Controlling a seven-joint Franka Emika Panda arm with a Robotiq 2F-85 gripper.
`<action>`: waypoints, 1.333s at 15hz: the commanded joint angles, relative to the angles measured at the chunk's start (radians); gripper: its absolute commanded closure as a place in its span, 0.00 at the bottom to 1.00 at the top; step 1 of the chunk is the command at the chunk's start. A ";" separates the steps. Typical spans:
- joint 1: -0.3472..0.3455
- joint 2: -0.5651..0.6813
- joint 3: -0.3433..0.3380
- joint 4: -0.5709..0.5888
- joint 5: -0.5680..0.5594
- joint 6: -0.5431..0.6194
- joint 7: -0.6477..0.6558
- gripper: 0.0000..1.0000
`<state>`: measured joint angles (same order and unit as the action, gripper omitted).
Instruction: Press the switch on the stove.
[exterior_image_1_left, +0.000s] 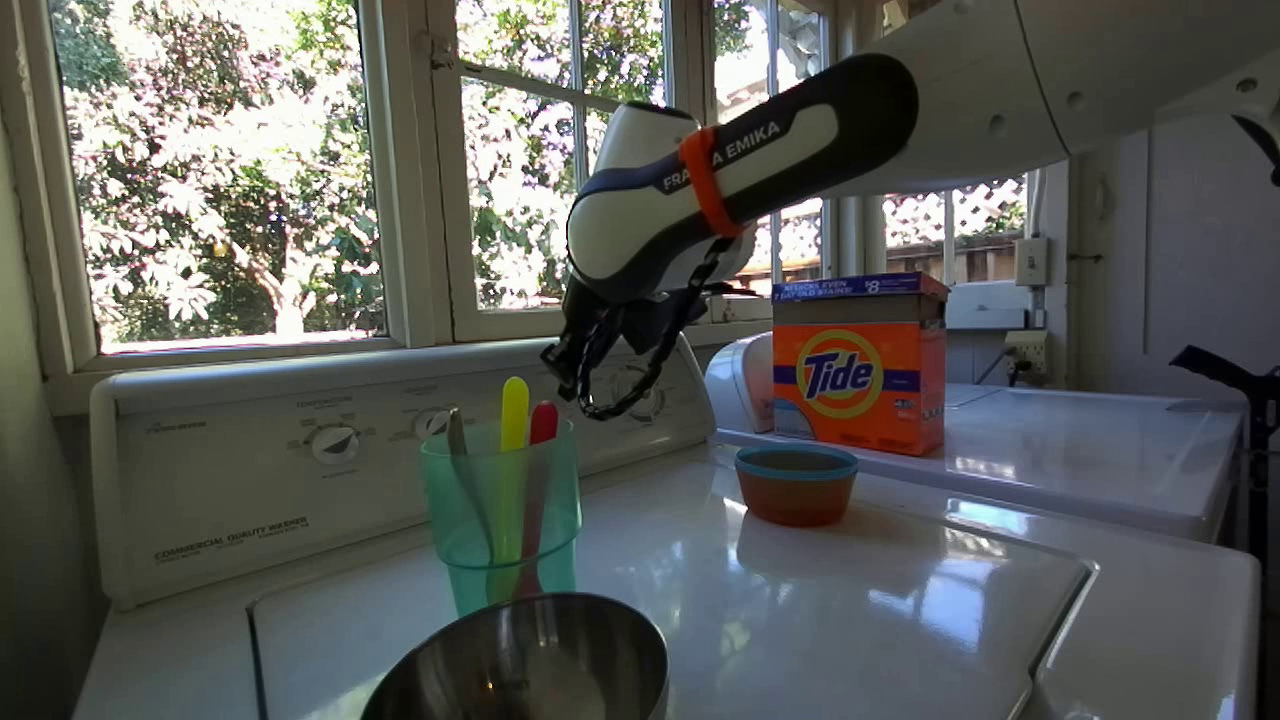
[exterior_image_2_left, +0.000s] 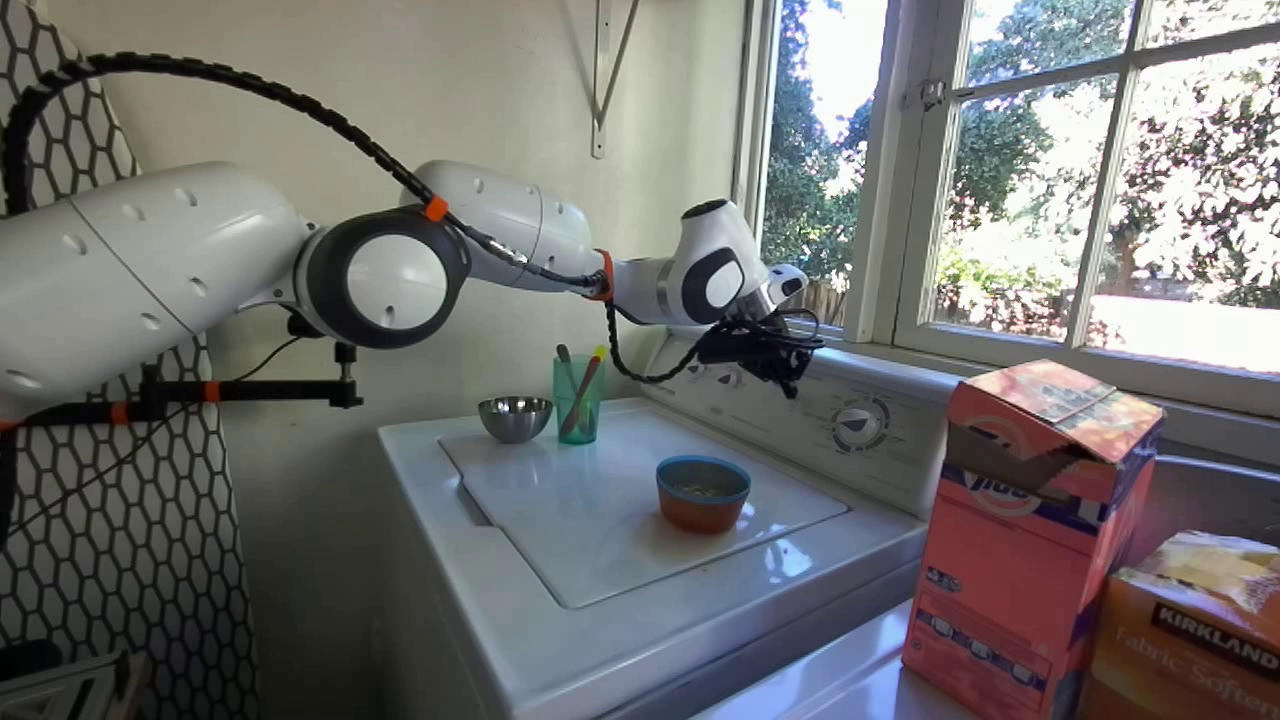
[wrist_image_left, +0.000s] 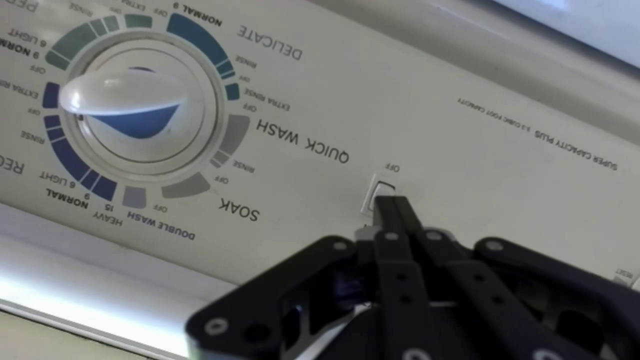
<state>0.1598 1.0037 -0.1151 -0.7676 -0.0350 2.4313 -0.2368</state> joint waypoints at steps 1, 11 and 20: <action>0.001 0.007 -0.008 0.004 -0.005 -0.015 0.009 1.00; 0.001 0.043 -0.012 0.034 -0.008 -0.012 0.011 1.00; 0.005 0.051 -0.031 0.041 -0.009 -0.069 0.022 1.00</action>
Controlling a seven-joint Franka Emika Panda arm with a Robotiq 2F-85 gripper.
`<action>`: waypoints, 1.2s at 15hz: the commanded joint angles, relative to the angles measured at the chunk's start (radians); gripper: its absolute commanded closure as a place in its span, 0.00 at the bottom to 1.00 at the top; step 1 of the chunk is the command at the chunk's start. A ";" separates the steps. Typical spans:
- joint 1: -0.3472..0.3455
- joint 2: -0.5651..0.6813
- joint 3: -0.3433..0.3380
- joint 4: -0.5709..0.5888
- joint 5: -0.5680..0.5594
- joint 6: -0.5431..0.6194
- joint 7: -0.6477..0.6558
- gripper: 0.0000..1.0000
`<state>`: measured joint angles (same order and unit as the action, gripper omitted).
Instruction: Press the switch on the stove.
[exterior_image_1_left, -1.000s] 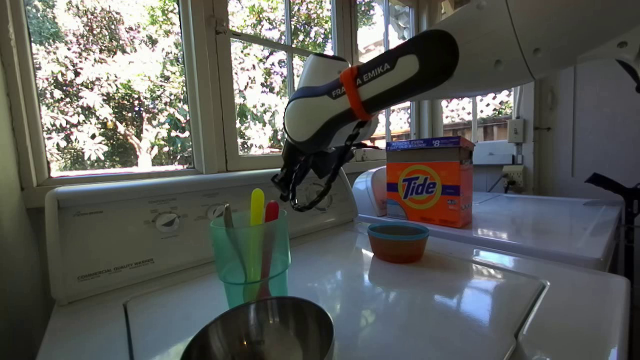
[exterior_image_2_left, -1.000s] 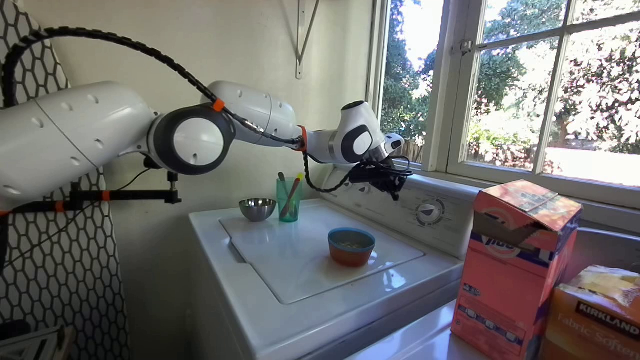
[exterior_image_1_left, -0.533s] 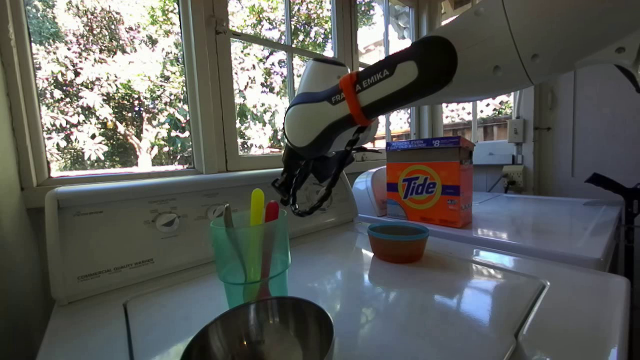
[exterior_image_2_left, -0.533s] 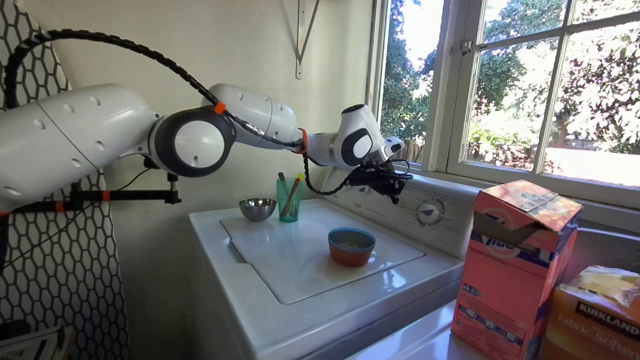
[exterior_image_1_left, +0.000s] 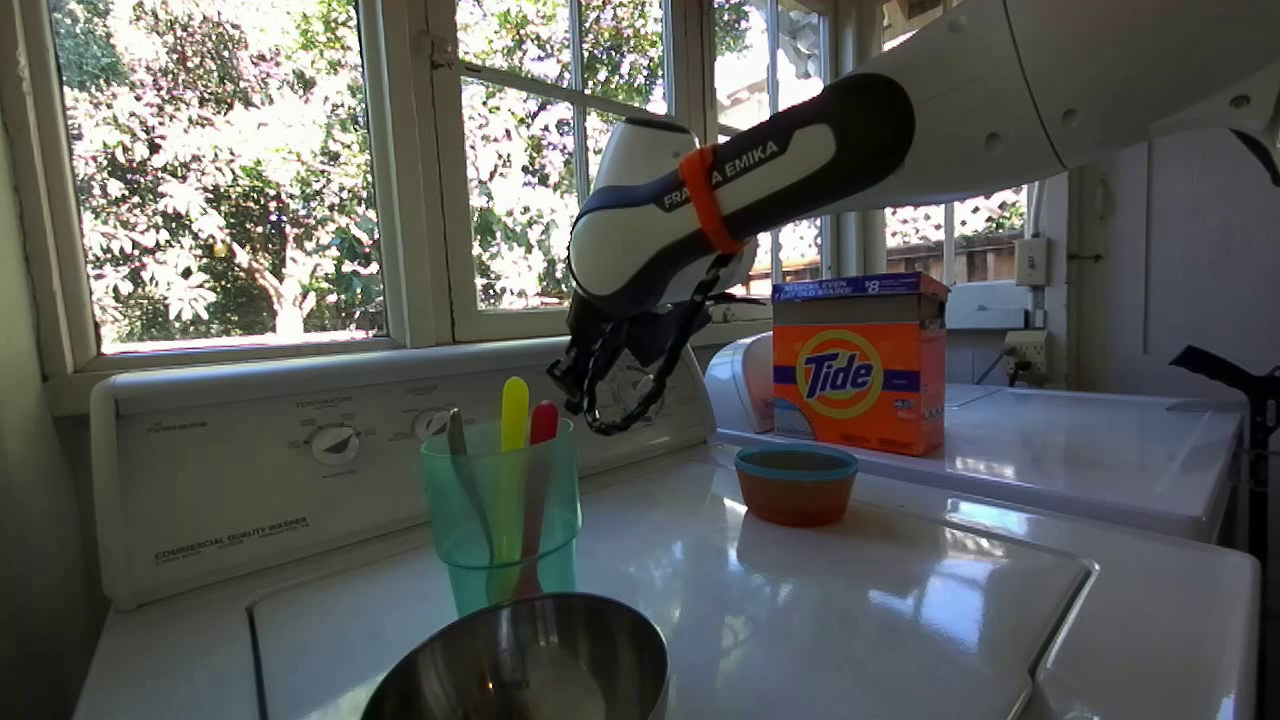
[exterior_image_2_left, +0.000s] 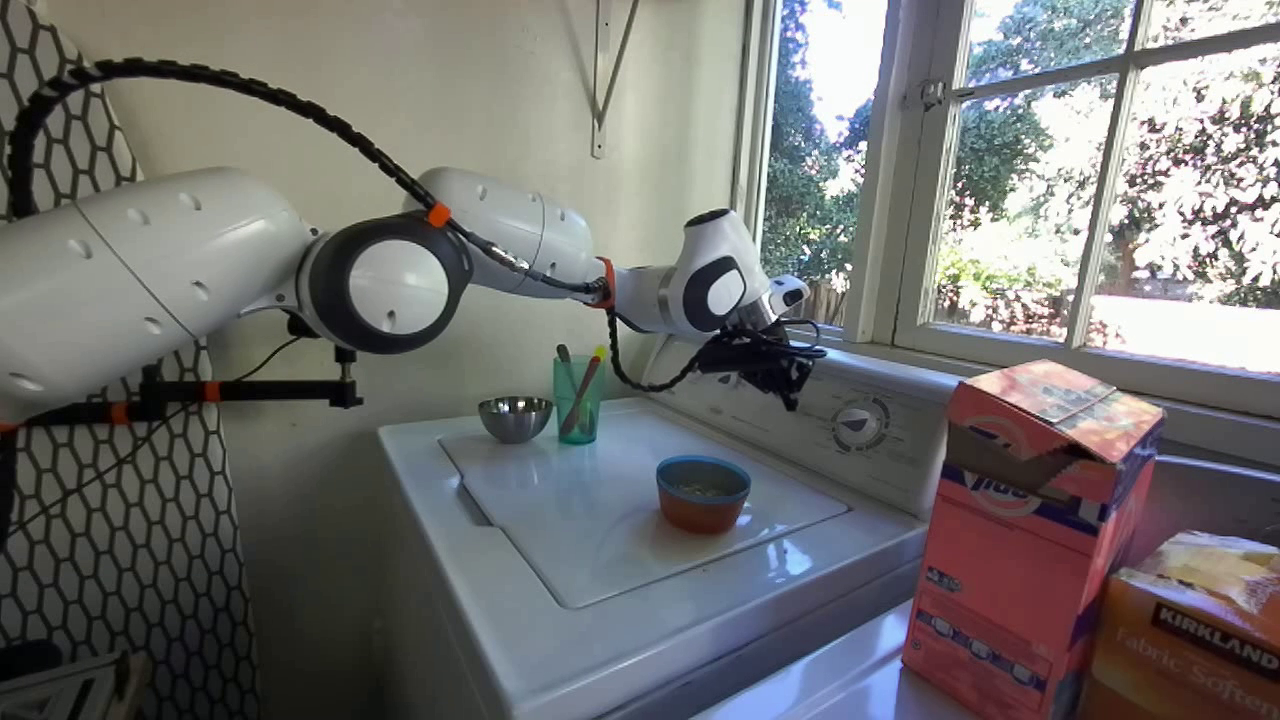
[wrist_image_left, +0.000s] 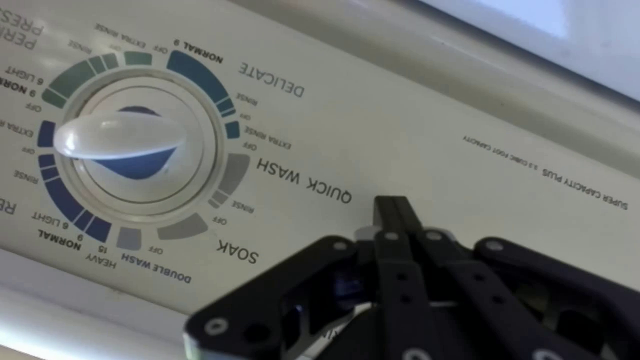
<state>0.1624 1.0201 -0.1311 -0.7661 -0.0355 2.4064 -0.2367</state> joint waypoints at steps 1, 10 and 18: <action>0.003 0.031 -0.016 0.036 -0.007 -0.063 0.019 1.00; -0.057 -0.121 0.186 -0.045 0.122 -0.178 -0.201 1.00; -0.006 -0.270 0.084 -0.103 0.017 -0.492 -0.098 1.00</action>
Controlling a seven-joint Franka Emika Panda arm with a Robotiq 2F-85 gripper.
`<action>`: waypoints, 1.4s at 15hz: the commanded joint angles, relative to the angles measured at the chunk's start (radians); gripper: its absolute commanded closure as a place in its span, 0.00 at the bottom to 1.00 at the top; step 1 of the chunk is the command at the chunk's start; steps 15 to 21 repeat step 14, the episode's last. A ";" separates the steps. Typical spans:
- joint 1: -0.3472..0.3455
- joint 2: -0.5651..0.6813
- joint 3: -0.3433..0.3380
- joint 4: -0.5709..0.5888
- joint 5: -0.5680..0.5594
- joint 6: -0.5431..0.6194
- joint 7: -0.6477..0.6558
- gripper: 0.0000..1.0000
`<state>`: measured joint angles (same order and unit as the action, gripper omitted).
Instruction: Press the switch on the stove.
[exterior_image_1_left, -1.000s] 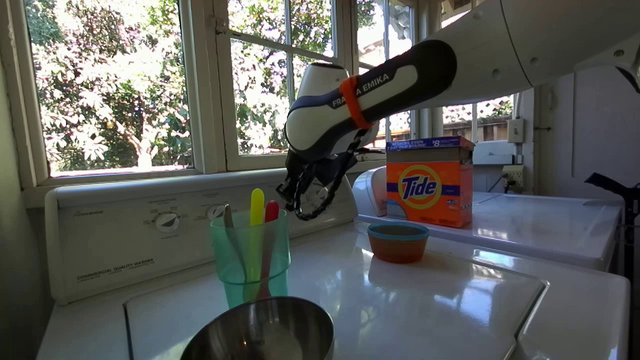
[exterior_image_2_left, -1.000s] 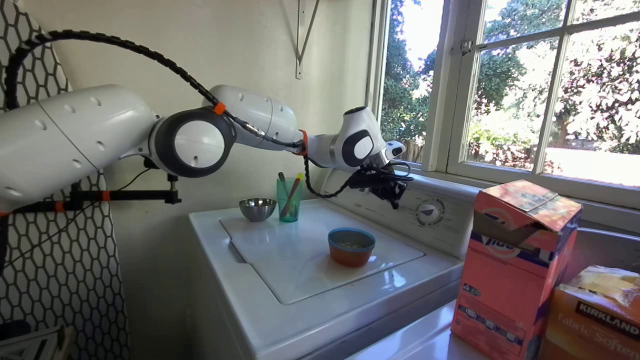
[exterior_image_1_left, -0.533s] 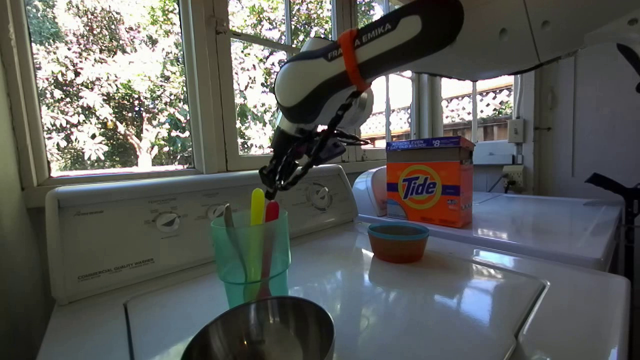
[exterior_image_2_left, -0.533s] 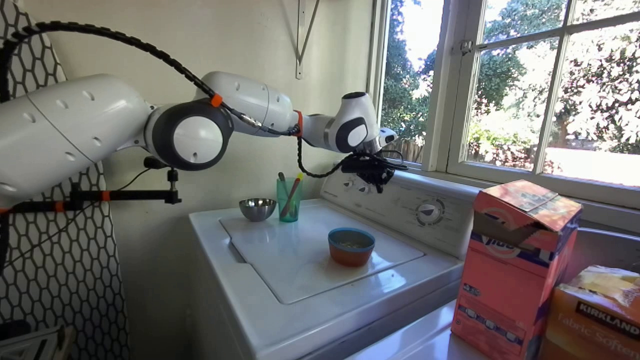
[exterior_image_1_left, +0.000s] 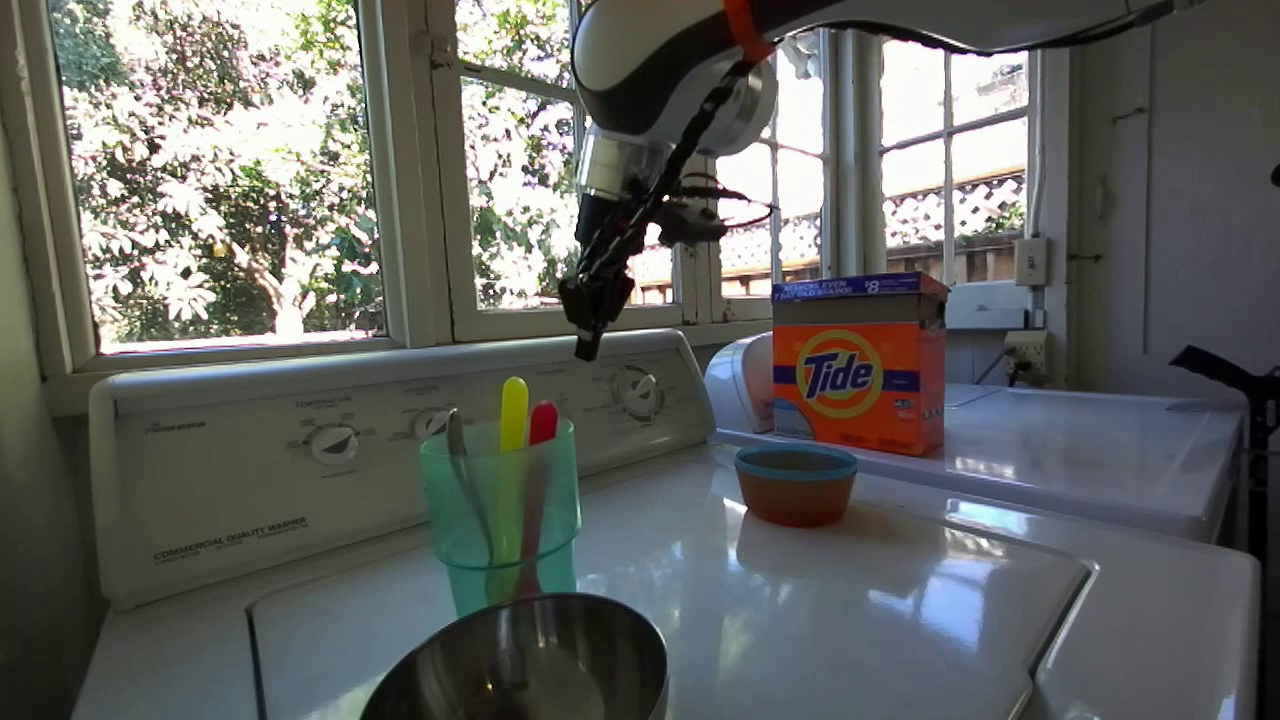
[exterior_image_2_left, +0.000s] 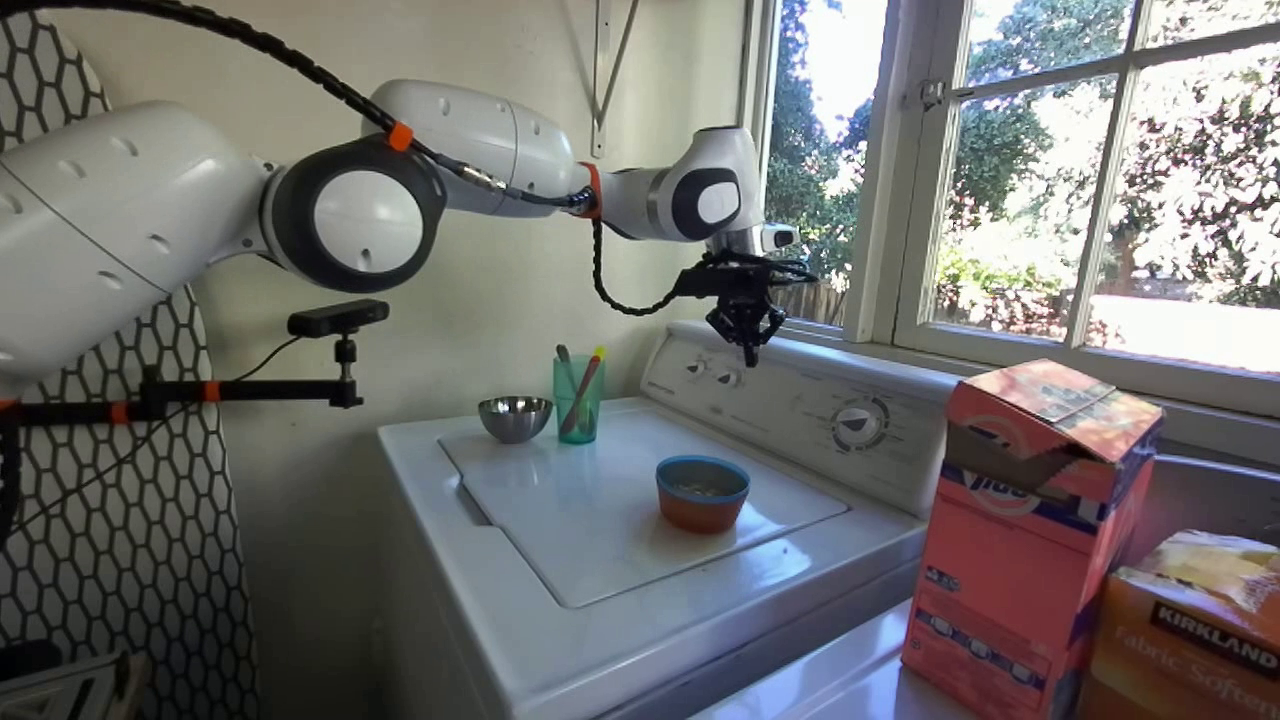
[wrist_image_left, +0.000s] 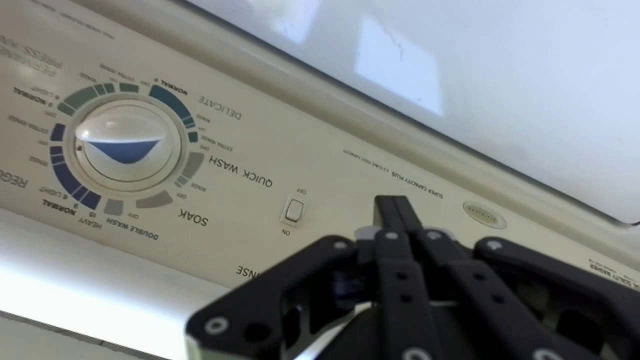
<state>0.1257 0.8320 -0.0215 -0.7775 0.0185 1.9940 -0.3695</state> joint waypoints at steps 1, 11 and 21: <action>0.038 -0.103 -0.027 -0.115 -0.041 -0.098 0.041 1.00; 0.062 -0.174 -0.018 -0.202 -0.026 -0.082 0.061 0.97; 0.062 -0.175 -0.021 -0.206 -0.026 -0.081 0.061 0.97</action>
